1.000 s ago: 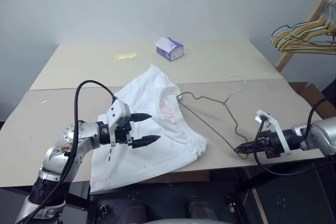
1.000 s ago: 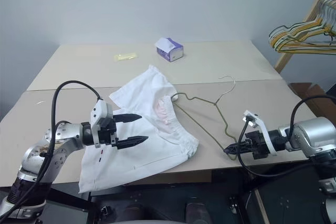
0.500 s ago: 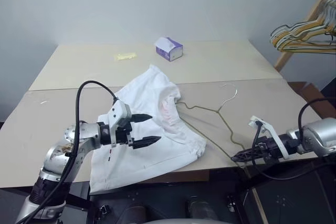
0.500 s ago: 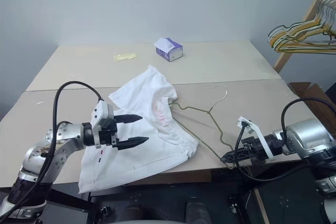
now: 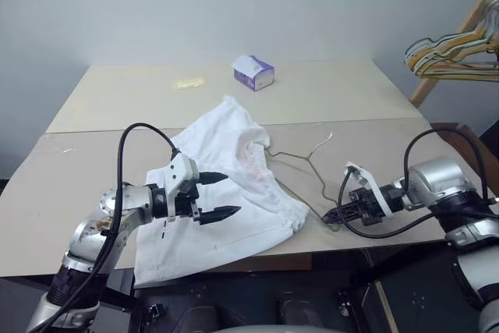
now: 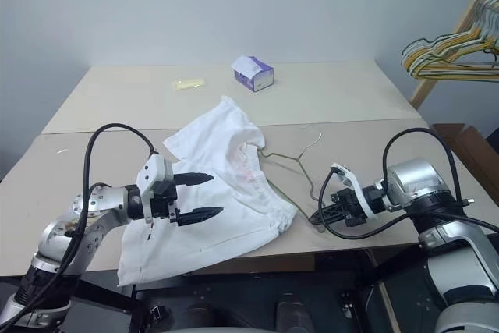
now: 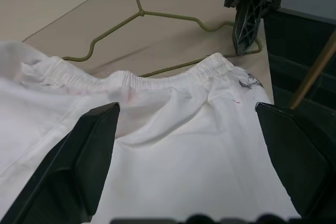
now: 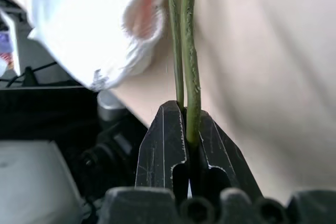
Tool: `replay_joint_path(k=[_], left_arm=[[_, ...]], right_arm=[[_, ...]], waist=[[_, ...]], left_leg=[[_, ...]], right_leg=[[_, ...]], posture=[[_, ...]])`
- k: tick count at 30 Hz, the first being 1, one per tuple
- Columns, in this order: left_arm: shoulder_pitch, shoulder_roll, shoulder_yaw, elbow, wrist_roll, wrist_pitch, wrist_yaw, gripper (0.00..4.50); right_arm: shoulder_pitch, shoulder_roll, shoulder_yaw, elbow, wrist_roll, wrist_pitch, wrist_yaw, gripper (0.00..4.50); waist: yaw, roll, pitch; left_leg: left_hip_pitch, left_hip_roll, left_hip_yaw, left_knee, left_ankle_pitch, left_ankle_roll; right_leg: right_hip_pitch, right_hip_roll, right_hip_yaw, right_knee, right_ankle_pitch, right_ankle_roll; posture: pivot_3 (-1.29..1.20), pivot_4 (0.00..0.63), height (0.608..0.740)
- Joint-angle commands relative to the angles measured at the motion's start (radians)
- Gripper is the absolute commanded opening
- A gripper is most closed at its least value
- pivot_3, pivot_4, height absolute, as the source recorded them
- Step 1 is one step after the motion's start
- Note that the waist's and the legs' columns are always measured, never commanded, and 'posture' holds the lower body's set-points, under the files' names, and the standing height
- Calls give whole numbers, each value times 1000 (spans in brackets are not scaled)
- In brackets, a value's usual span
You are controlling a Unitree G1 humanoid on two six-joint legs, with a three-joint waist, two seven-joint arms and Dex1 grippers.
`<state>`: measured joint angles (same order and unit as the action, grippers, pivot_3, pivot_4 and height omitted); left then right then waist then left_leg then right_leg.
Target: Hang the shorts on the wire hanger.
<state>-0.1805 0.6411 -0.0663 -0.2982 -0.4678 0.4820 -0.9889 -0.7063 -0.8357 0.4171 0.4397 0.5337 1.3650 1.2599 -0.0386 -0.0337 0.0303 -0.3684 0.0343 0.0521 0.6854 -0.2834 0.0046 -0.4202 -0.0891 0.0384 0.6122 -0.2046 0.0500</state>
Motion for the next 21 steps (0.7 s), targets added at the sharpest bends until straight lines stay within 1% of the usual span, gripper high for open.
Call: replay_joint_path(k=[1,6,10,12,21], left_arm=[[2,-2,-2,-21,16,-29,9,4481],[1,-5,-9,-16,31,-40,11,4481],[-9,-7,-20,-9,42,-46,6,4481],[-13,-8,-24,-4,46,-49,6,4481],[0,-15,-38,-2,70,-61,14,4481]], right_arm=[[-18,-19,-89,12,16,35,-19,0],[34,-45,-109,-111,84,75,27,0],[48,-51,-58,-177,100,59,67,0],[30,-37,-35,-148,88,39,85,0],[-99,62,82,102,-37,-86,155,0]], waist=[[-1,0,0],[-4,1,0],[-9,1,-1],[-9,1,-1],[-9,2,-1]], left_leg=[[0,0,0,0,0,0],[0,0,0,0,0,0],[0,0,0,0,0,0],[1,0,0,0,0,0],[0,0,0,0,0,0]], right_leg=[[0,0,0,0,0,0],[0,0,0,0,0,0],[0,0,0,0,0,0],[0,0,0,1,0,0],[0,0,0,0,0,0]], posture=[[-22,0,740],[-30,0,740],[-32,0,740],[-30,0,740],[-17,0,740]])
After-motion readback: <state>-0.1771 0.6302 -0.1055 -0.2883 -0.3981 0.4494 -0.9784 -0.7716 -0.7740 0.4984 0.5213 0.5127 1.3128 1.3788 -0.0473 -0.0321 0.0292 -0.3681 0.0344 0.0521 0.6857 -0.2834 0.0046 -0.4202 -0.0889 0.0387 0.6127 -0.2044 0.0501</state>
